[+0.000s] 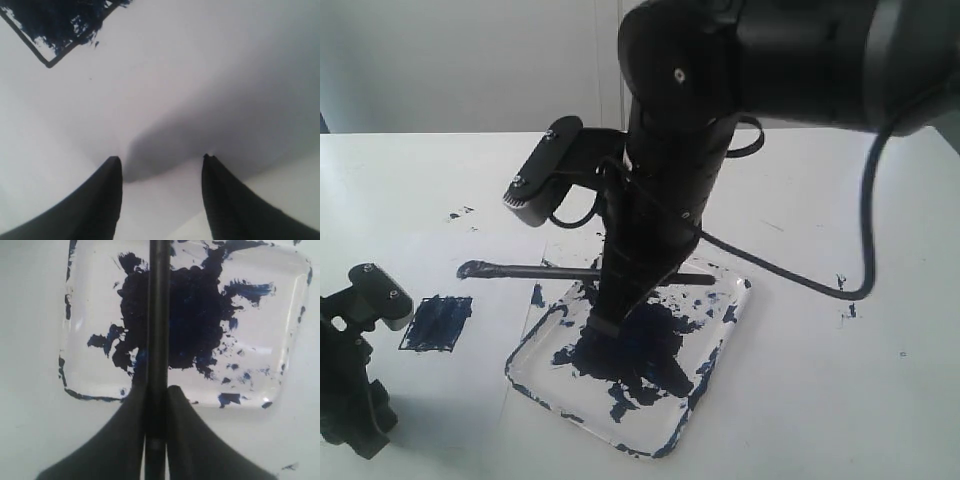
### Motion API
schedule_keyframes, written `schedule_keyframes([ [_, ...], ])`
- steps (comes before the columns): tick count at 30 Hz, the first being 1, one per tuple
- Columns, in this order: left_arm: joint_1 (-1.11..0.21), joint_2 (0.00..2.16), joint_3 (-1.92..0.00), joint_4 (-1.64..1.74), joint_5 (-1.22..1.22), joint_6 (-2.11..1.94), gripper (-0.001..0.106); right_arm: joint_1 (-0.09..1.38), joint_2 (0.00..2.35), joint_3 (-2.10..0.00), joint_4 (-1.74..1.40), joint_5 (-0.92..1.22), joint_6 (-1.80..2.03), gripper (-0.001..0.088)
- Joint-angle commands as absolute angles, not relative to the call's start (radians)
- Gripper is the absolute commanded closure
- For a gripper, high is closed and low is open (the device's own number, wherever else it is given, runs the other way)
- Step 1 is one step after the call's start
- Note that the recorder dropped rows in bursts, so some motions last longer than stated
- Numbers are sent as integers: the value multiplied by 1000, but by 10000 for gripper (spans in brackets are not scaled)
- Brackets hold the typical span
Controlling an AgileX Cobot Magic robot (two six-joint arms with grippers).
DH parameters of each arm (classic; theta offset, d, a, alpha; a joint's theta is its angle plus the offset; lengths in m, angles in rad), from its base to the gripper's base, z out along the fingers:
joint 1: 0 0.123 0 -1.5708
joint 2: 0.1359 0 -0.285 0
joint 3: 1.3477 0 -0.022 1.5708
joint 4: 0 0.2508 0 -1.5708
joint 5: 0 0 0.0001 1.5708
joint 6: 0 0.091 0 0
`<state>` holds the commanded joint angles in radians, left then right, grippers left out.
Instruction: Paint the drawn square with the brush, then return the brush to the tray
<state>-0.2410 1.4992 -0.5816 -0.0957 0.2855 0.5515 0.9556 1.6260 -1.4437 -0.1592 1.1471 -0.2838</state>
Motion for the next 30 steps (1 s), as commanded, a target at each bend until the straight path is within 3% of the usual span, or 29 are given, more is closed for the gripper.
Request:
schedule_keyframes([
  [5,-241,1409,-594,-96,313,512,518,956,1512,-1442,-176,1221,-257,868],
  [11,-241,1285,-608,-96,370,492,668,956,1394,-1442,-176,1221,-210,868],
  [17,-241,1158,-634,-96,445,438,696,956,1295,-1366,-176,1221,-160,868],
  [25,-243,991,-662,-96,546,418,982,956,1190,-1157,-136,1221,-87,868],
  [30,-243,903,-662,-93,600,387,1046,956,1130,-1053,-92,1221,-69,868],
])
